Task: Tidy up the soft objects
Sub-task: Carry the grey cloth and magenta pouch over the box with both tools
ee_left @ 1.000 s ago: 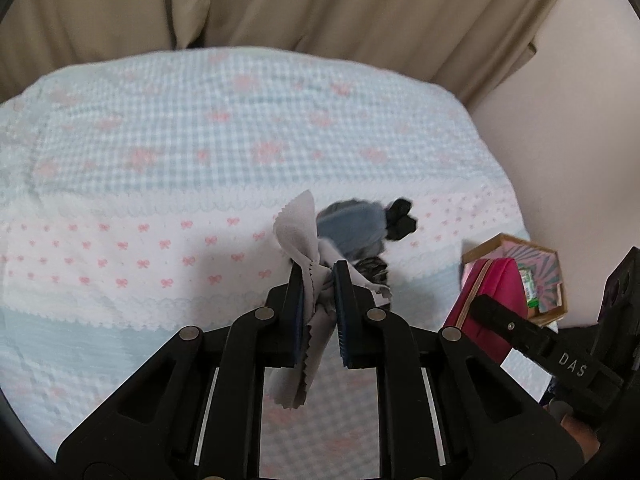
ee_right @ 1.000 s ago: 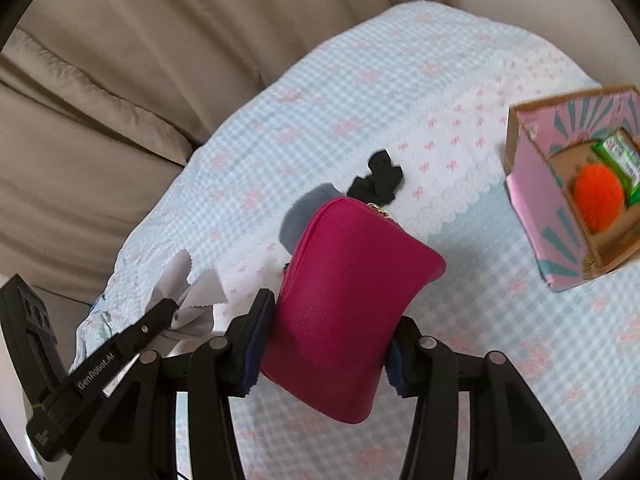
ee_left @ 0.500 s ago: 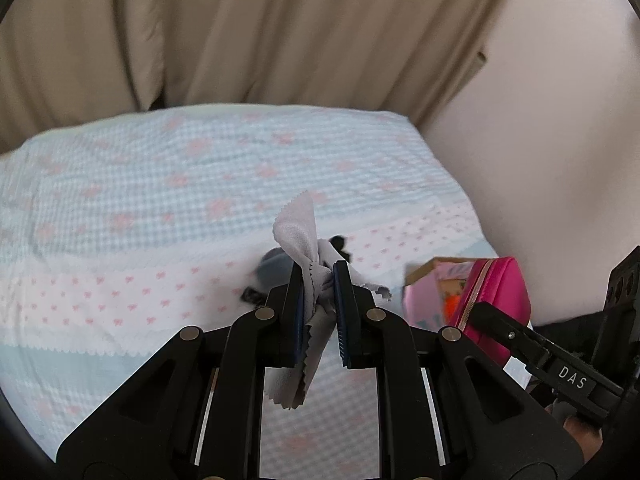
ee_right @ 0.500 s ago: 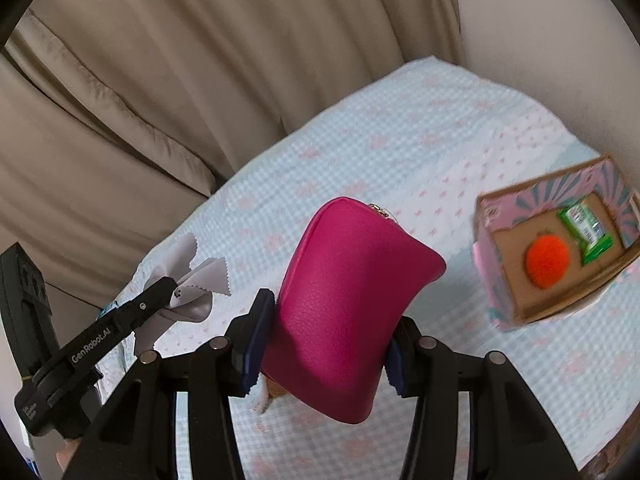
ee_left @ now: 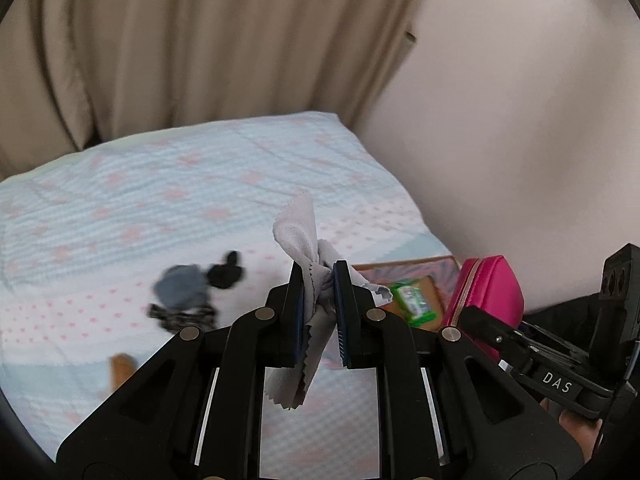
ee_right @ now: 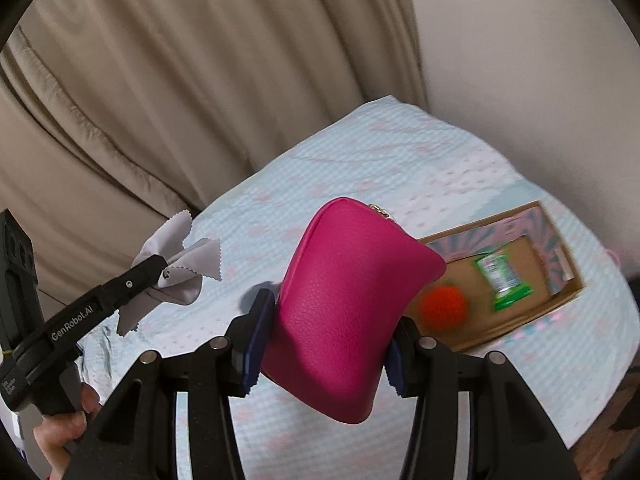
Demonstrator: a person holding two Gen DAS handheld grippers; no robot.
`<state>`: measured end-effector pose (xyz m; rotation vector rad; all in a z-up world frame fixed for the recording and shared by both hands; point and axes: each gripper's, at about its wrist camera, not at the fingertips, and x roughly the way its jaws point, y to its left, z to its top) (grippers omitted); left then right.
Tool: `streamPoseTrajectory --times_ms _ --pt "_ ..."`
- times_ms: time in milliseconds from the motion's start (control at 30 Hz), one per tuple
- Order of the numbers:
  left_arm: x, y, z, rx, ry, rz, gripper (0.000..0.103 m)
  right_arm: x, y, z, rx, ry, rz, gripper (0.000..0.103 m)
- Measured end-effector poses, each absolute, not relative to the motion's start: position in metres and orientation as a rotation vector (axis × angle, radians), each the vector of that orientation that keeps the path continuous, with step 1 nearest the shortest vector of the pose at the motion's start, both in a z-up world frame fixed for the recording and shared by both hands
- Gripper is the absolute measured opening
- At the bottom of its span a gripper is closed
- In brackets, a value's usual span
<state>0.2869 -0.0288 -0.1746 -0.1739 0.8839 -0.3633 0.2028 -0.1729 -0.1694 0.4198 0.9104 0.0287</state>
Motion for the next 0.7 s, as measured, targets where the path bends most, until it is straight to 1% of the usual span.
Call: streamPoseTrajectory --times_ms 267,467,700 --pt "0.288 -0.152 -0.200 -0.154 0.953 -0.416 0.011 0.200 -0.278 -0.182 0.376 0.976 0.010 0.045" --pt "0.301 -0.218 -0.239 -0.142 1.020 -0.422 0.011 0.214 -0.341 -0.209 0.319 1.041 0.022 0.045" --pt "0.336 -0.277 -0.304 -0.104 1.114 -0.404 0.011 0.246 -0.386 -0.260 0.256 1.121 0.071 0.045"
